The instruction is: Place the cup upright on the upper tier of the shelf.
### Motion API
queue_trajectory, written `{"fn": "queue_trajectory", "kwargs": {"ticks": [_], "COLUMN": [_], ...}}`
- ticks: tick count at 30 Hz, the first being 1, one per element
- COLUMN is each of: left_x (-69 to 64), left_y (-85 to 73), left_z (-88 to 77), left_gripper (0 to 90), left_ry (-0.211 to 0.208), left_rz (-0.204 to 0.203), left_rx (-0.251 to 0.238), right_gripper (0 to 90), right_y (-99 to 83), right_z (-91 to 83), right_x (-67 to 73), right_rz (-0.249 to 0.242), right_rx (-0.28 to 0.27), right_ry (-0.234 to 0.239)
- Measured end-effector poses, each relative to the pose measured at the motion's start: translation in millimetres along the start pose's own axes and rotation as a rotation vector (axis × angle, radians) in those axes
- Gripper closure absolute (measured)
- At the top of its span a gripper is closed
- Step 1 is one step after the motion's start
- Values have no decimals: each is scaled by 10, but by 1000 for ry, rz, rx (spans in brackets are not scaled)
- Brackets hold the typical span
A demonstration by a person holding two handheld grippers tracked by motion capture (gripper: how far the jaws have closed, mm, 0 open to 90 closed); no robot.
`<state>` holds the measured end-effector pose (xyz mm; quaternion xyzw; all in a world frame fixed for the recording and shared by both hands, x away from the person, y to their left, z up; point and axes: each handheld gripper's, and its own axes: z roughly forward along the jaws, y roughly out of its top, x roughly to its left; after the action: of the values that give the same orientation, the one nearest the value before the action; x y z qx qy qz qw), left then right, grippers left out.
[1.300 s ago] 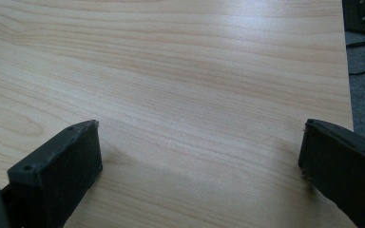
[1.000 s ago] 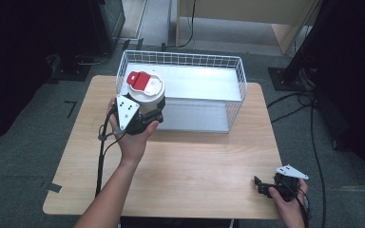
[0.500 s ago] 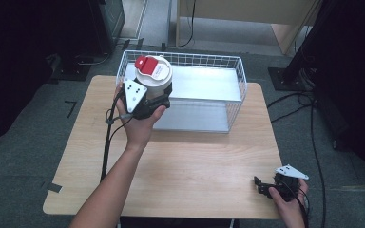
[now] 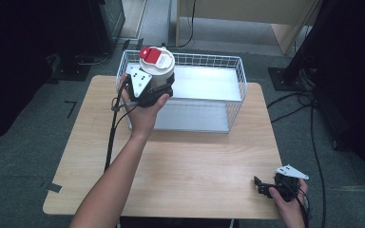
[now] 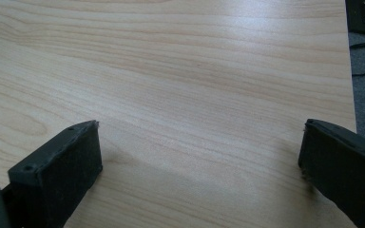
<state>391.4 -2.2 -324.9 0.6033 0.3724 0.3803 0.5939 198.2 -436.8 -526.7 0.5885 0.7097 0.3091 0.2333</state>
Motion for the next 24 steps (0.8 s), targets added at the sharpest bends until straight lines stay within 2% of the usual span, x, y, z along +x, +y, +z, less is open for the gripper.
{"fn": "queue_trajectory", "kwargs": {"ticks": [3, 13, 20, 24], "left_x": [8, 79, 164, 172], "left_y": [4, 19, 6, 17], "left_z": [72, 315, 375, 369], "left_gripper": [122, 121, 121, 120], "left_ry": [15, 50, 59, 52], "left_rz": [17, 22, -2, 7], "left_rx": [4, 23, 8, 18], "right_gripper": [4, 41, 49, 50], "right_y": [0, -5, -6, -6], "right_z": [0, -12, -15, -15], "right_x": [-1, 0, 0, 1], "right_rz": [0, 6, 8, 9], "right_rx": [-1, -8, -9, -9], "right_ry": [2, -8, -11, -11]}}
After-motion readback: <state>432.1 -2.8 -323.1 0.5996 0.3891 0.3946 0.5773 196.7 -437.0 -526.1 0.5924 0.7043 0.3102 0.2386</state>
